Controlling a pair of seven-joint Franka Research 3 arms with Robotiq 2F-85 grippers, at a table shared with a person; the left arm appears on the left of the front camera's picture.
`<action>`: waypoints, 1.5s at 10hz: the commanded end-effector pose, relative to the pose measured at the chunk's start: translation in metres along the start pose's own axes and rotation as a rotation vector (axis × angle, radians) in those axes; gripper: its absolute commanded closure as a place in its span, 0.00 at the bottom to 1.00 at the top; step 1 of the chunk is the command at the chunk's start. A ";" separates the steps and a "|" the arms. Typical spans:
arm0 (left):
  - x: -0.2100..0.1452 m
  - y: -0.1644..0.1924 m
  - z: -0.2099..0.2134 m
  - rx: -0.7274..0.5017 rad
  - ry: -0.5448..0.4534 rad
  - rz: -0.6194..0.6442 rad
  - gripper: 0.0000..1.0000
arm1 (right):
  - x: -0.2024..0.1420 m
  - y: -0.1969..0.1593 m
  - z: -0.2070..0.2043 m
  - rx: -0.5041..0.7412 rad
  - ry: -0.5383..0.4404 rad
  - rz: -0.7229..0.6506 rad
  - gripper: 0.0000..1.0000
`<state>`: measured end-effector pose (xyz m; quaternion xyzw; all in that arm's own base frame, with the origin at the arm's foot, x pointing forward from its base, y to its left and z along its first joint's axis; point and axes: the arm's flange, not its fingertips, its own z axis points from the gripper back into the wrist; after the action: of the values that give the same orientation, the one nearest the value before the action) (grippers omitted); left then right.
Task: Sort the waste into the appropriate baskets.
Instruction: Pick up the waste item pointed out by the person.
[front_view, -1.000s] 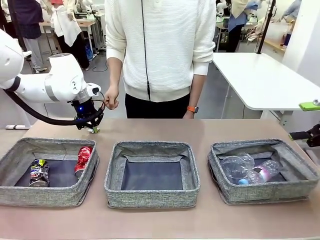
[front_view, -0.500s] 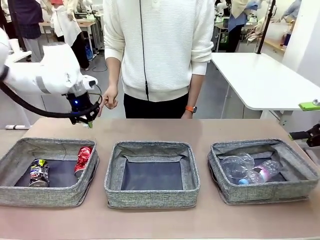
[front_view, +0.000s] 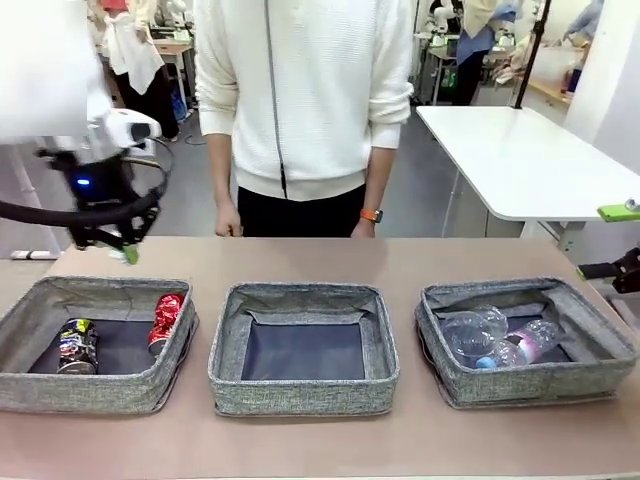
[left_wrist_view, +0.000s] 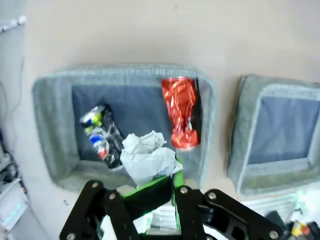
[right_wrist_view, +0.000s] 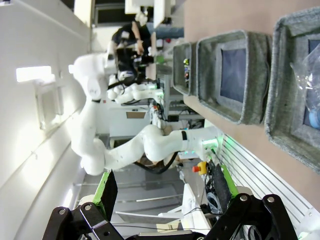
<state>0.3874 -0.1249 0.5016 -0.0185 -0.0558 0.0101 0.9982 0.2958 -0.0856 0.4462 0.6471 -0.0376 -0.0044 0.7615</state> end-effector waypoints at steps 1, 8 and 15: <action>-0.036 0.009 0.017 -0.033 -0.150 0.071 1.00 | -0.002 0.000 0.001 0.008 0.007 0.016 0.00; -0.040 0.027 0.022 -0.066 -0.164 0.114 1.00 | -0.002 0.000 0.001 0.008 0.007 0.016 0.00; -0.007 -0.157 0.129 -0.197 0.066 -0.137 1.00 | -0.002 0.000 0.001 0.008 0.007 0.016 0.00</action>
<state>0.3511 -0.2644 0.6148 -0.1294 -0.0504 -0.0689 0.9879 0.2958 -0.0855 0.4461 0.6473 -0.0372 -0.0042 0.7613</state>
